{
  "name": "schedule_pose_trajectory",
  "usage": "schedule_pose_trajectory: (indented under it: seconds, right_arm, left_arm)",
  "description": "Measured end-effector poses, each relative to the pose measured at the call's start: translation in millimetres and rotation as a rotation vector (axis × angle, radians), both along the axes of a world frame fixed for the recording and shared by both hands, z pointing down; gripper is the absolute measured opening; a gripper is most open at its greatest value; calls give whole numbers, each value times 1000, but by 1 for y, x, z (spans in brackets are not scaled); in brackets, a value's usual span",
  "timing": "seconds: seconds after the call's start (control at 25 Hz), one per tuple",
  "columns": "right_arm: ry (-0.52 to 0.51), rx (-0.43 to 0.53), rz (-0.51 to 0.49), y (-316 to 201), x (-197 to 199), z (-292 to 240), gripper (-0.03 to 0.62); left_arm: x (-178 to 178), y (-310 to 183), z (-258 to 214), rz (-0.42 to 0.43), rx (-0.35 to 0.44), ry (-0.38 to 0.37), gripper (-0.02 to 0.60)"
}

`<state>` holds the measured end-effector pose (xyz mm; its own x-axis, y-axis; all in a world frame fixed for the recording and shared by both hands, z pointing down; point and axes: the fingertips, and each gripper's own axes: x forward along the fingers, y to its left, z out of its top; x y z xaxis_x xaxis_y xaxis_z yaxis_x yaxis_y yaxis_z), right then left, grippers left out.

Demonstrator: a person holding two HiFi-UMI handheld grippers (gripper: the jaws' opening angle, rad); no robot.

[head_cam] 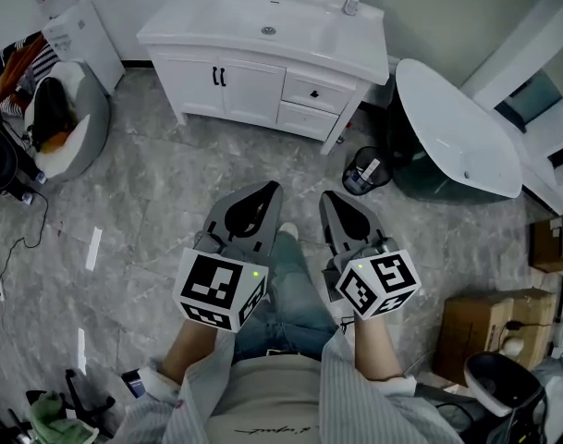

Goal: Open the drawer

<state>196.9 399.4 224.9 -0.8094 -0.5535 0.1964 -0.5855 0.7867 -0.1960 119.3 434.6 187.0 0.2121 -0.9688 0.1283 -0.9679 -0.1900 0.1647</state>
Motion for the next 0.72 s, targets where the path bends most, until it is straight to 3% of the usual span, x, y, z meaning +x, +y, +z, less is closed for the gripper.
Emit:
schedule_pose_trajectory:
  seconds: [0.36, 0.72]
  right_arm:
    - [32, -28, -38, -85, -38, 5, 9]
    - [37, -55, -42, -181, -48, 3, 9]
  left_arm:
    - [-40, -86, 5, -44, -27, 30, 15]
    - [-53, -184, -1, -54, -37, 32, 15]
